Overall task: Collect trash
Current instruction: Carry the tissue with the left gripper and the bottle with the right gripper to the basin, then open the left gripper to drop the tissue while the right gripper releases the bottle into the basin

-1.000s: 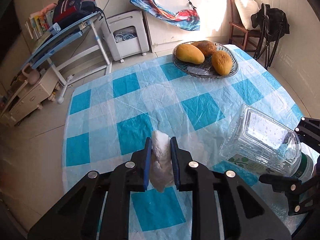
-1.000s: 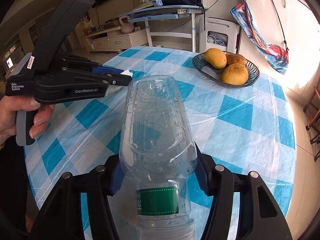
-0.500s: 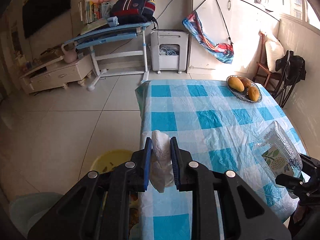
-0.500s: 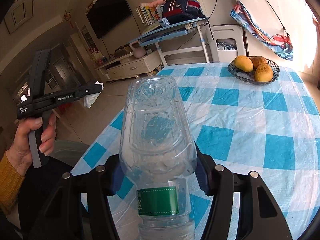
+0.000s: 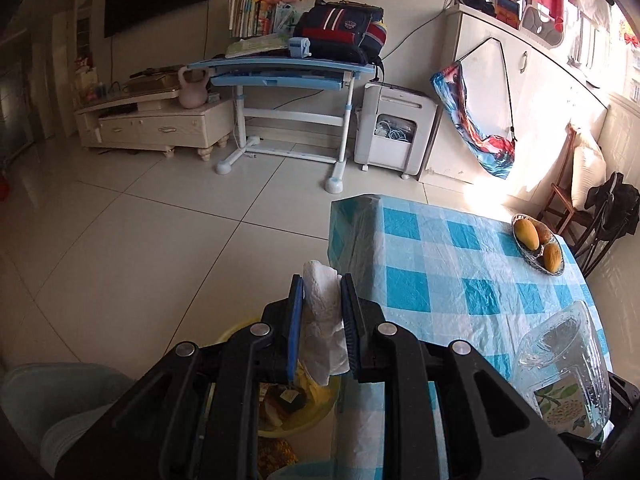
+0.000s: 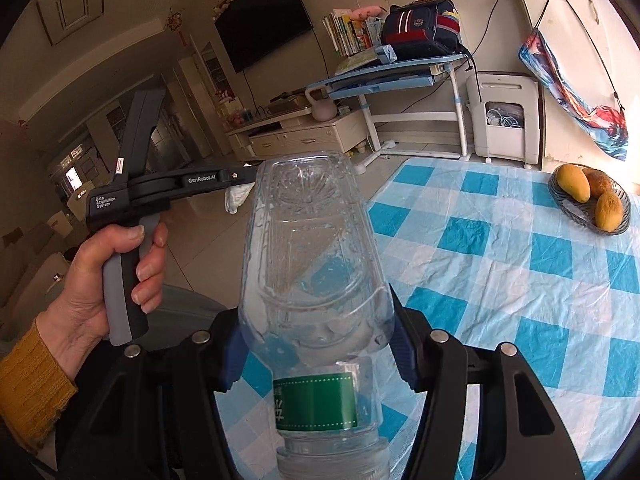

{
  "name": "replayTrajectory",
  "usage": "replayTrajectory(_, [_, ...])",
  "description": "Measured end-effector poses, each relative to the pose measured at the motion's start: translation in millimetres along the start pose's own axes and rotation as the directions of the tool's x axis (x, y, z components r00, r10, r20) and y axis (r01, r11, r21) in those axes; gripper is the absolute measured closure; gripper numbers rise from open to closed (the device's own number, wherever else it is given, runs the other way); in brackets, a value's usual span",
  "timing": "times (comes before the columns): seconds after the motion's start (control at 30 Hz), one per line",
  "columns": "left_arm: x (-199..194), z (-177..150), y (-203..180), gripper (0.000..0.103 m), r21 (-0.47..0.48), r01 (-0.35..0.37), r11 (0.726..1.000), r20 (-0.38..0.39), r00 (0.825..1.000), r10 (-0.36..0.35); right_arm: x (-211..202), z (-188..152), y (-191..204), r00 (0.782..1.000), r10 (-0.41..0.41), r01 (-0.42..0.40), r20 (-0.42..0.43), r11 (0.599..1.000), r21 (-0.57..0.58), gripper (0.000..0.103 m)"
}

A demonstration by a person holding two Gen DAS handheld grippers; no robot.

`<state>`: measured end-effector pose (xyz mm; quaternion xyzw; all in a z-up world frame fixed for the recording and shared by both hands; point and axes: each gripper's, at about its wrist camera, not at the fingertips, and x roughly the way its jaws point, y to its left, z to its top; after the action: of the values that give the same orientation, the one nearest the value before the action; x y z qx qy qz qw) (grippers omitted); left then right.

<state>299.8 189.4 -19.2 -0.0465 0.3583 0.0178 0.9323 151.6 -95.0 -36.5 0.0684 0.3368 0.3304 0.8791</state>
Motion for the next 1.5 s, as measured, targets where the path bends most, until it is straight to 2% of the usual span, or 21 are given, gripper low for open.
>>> replayTrajectory(0.2, [7.1, 5.0, 23.4, 0.084, -0.05, -0.031, 0.998, 0.002, 1.0, 0.031, 20.5, 22.7, 13.7, 1.0, 0.025, -0.025, 0.004, 0.998, -0.052, 0.045])
replayTrajectory(0.47, [12.8, 6.2, 27.7, 0.084, -0.031, -0.082, 0.996, 0.005, 0.997, 0.082, 50.5, 33.1, 33.6, 0.996, 0.085, -0.087, -0.023, 0.992, -0.087, 0.045])
replayTrajectory(0.7, [28.3, 8.4, 35.3, 0.084, -0.024, -0.113, 0.993, -0.025, 0.993, 0.113, 65.4, 41.8, 40.3, 0.993, 0.104, -0.11, -0.054, 0.987, -0.12, 0.045])
replayTrajectory(0.87, [41.6, 8.8, 50.0, 0.082, -0.066, -0.144, 0.987, -0.072, 0.988, 0.139, 73.3, 44.4, 40.6, 0.992, 0.106, -0.114, -0.067, 0.985, -0.129, 0.045])
replayTrajectory(0.97, [46.9, 5.3, 60.5, 0.069, -0.106, -0.167, 0.98, -0.107, 0.982, 0.155, 78.9, 42.8, 41.0, 0.991, 0.106, -0.115, -0.078, 0.985, -0.126, 0.045])
replayTrajectory(1.03, [46.5, 4.8, 65.9, 0.051, -0.126, -0.201, 0.971, -0.104, 0.976, 0.189, 83.5, 41.9, 41.4, 0.991, 0.105, -0.115, -0.088, 0.985, -0.126, 0.045])
replayTrajectory(1.3, [29.7, 4.2, 83.3, 0.036, -0.202, -0.263, 0.943, -0.064, 0.965, 0.255, 106.9, 39.5, 46.5, 0.985, 0.08, -0.103, -0.155, 0.984, -0.144, 0.045])
replayTrajectory(1.5, [5.2, 7.2, 100.0, 0.026, -0.307, -0.301, 0.903, 0.014, 0.947, 0.32, 135.0, 41.4, 53.8, 0.974, 0.056, -0.096, -0.218, 0.98, -0.176, 0.045])
